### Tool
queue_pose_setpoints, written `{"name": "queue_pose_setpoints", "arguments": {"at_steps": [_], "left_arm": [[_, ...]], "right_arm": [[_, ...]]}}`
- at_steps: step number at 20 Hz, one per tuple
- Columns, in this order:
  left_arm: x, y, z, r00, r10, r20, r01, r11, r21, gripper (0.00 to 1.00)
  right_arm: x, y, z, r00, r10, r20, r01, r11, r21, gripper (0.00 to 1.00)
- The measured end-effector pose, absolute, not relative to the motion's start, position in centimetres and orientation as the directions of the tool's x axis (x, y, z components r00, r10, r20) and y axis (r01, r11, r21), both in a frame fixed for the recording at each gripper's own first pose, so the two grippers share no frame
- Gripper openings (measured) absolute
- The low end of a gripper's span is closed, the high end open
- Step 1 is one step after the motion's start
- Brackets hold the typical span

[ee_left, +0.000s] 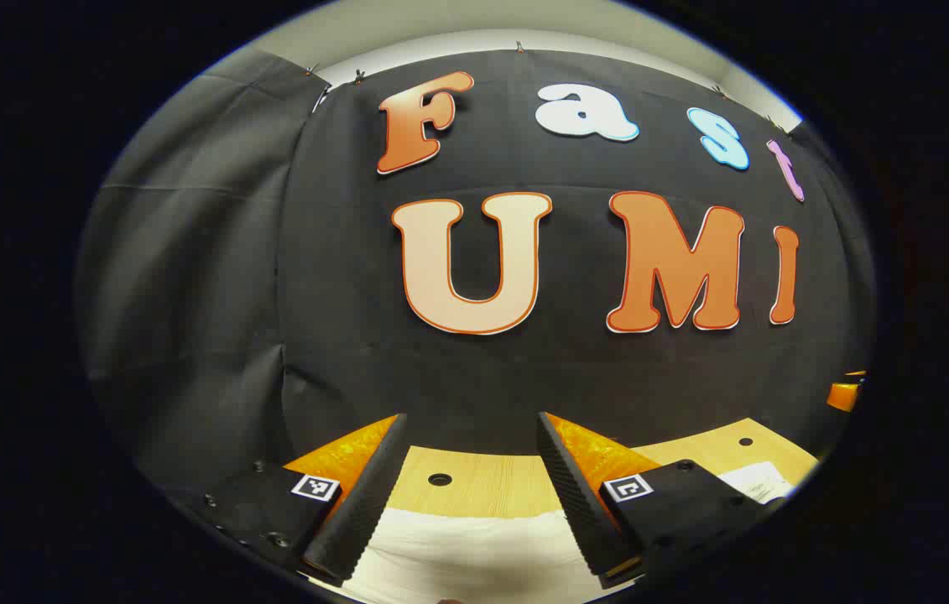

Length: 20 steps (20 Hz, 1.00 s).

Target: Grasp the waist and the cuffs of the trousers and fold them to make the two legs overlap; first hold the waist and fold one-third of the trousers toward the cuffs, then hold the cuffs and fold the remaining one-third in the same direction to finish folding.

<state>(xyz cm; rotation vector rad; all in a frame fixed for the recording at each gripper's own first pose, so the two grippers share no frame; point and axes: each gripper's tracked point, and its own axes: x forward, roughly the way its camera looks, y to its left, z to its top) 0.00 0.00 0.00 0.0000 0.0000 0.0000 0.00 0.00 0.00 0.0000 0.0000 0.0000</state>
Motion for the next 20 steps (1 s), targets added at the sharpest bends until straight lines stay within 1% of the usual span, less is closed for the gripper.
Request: {"name": "queue_pose_setpoints", "arguments": {"at_steps": [9,10,14,19,20], "left_arm": [[-0.4,-0.3,0.1,1.000,0.007,-0.001,-0.007,1.000,0.030,0.99],[-0.5,-0.4,0.1,1.000,0.003,-0.001,-0.003,1.000,0.031,0.96],[-0.7,-0.6,0.2,1.000,-0.005,0.002,0.005,1.000,0.021,0.96],[-1.2,-0.4,0.0,1.000,-0.014,-0.007,0.014,1.000,0.012,0.96],[-1.2,-0.5,-0.2,1.000,-0.016,-0.010,0.016,1.000,0.011,0.99]], "right_arm": [[0.0,0.3,-0.2,1.000,0.024,-0.018,-0.024,1.000,0.006,0.98],[0.0,0.2,-0.1,1.000,0.023,-0.018,-0.023,1.000,0.007,0.98],[-0.2,-0.1,0.0,1.000,0.016,-0.018,-0.016,1.000,0.008,0.98],[-0.3,-0.8,-1.1,0.999,0.011,-0.051,-0.008,0.999,0.053,0.98],[-0.3,-1.1,-1.7,0.998,0.009,-0.068,-0.004,0.997,0.073,0.98]]}}
